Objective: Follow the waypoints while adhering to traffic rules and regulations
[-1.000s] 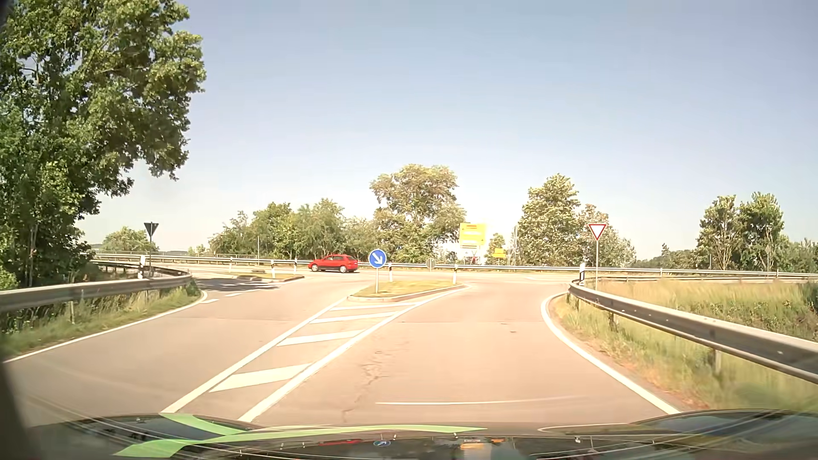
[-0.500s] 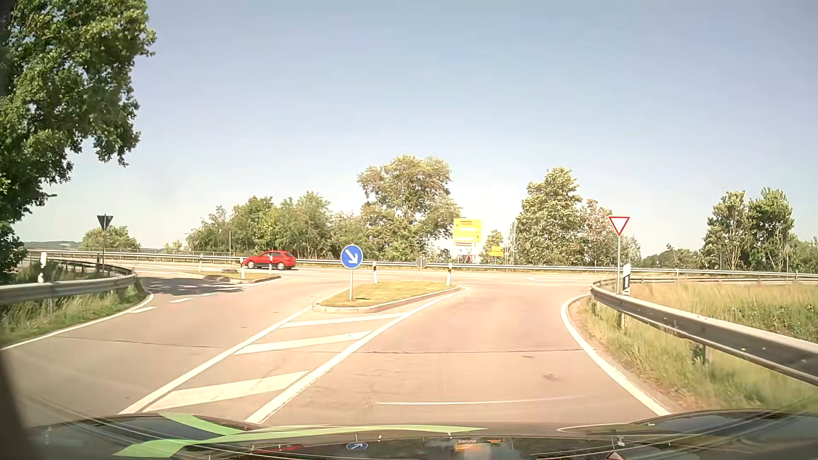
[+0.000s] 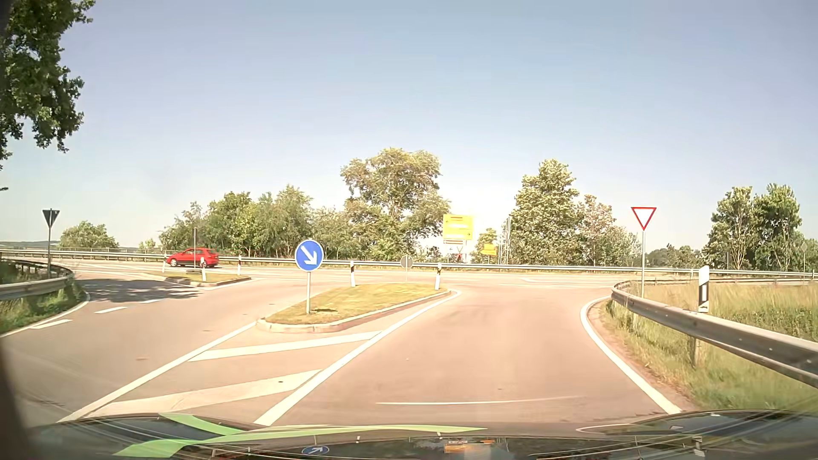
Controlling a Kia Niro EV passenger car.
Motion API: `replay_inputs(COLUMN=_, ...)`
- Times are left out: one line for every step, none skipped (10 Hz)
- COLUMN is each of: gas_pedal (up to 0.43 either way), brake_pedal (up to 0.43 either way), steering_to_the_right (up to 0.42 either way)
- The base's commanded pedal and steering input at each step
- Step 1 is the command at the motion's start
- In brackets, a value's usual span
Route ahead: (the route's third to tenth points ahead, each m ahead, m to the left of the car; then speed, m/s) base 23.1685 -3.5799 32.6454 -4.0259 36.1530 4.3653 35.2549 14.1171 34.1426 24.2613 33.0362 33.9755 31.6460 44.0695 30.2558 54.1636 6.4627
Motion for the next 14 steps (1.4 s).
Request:
replay_inputs(gas_pedal=0.079, brake_pedal=0.000, steering_to_the_right=0.045)
replay_inputs(gas_pedal=0.087, brake_pedal=0.000, steering_to_the_right=0.048)
replay_inputs(gas_pedal=0.087, brake_pedal=0.000, steering_to_the_right=0.053)
replay_inputs(gas_pedal=0.138, brake_pedal=0.000, steering_to_the_right=0.057)
replay_inputs(gas_pedal=0.150, brake_pedal=0.000, steering_to_the_right=0.060)
replay_inputs(gas_pedal=0.138, brake_pedal=0.000, steering_to_the_right=0.061)
replay_inputs(gas_pedal=0.110, brake_pedal=0.000, steering_to_the_right=0.061)
replay_inputs(gas_pedal=0.047, brake_pedal=0.000, steering_to_the_right=0.065)
replay_inputs(gas_pedal=0.028, brake_pedal=0.000, steering_to_the_right=0.070)
replay_inputs(gas_pedal=0.008, brake_pedal=0.000, steering_to_the_right=0.075)
replay_inputs(gas_pedal=0.000, brake_pedal=0.000, steering_to_the_right=0.074)
replay_inputs(gas_pedal=0.000, brake_pedal=0.000, steering_to_the_right=0.070)
replay_inputs(gas_pedal=0.000, brake_pedal=0.000, steering_to_the_right=0.067)
replay_inputs(gas_pedal=0.000, brake_pedal=0.000, steering_to_the_right=0.064)
